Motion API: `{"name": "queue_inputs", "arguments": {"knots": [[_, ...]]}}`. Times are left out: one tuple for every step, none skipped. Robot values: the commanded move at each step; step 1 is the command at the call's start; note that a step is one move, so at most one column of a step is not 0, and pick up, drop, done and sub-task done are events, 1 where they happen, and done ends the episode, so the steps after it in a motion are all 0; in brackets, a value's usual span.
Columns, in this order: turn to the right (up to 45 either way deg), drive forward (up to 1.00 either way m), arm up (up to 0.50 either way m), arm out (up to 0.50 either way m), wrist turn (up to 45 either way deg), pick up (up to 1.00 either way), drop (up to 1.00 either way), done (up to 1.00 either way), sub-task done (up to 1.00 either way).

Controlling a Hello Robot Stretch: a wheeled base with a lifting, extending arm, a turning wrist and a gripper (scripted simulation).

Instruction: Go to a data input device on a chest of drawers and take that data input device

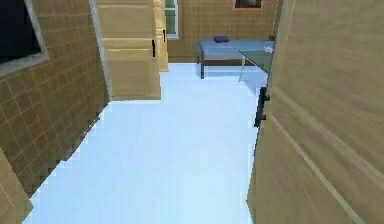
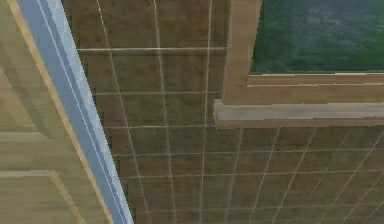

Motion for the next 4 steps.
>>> {"name": "queue_inputs", "arguments": {"knots": [[0.0, 1.0, 0.0, 0.0, 0.0, 0.0, 0.0, 0.0, 0.0], [-3.0, 0.0, 0.0, 0.0, 0.0, 0.0, 0.0, 0.0, 0.0], [0.0, 1.0, 0.0, 0.0, 0.0, 0.0, 0.0, 0.0, 0.0], [0.0, 1.0, 0.0, 0.0, 0.0, 0.0, 0.0, 0.0, 0.0]]}}
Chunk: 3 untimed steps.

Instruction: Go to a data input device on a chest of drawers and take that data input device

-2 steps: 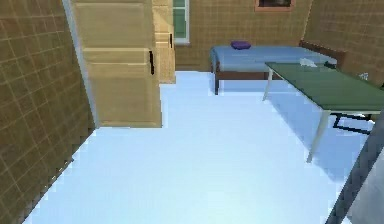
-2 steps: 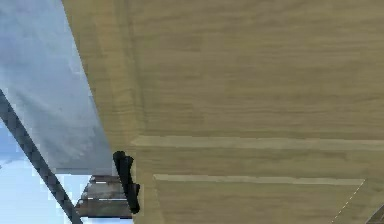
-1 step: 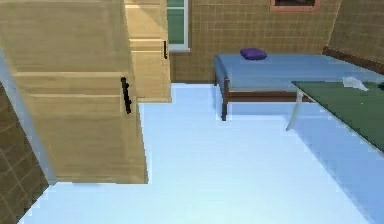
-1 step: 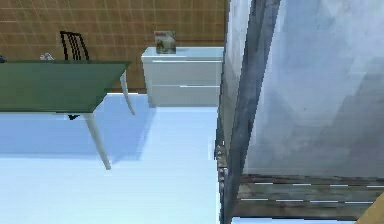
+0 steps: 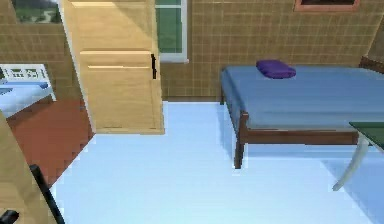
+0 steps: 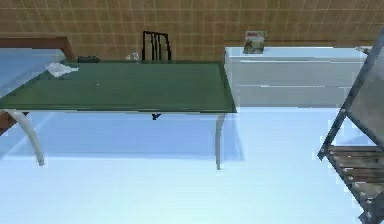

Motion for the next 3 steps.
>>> {"name": "queue_inputs", "arguments": {"knots": [[0.0, 0.7, 0.0, 0.0, 0.0, 0.0, 0.0, 0.0, 0.0], [-21.0, 0.0, 0.0, 0.0, 0.0, 0.0, 0.0, 0.0, 0.0], [0.0, 0.4, 0.0, 0.0, 0.0, 0.0, 0.0, 0.0, 0.0]]}}
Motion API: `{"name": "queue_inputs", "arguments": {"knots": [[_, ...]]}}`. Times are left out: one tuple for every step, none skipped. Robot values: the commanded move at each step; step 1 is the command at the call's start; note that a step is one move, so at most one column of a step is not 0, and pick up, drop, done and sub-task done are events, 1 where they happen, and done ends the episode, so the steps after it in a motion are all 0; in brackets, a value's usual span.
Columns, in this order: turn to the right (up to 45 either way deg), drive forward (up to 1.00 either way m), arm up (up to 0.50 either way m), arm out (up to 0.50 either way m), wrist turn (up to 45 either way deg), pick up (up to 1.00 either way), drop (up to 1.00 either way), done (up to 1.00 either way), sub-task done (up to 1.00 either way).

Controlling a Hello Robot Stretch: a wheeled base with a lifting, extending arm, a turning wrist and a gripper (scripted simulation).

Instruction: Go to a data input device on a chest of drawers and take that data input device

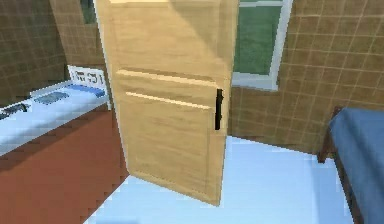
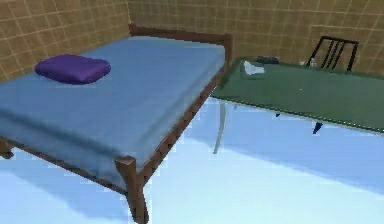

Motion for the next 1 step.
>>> {"name": "queue_inputs", "arguments": {"knots": [[-45.0, 0.0, 0.0, 0.0, 0.0, 0.0, 0.0, 0.0, 0.0]]}}
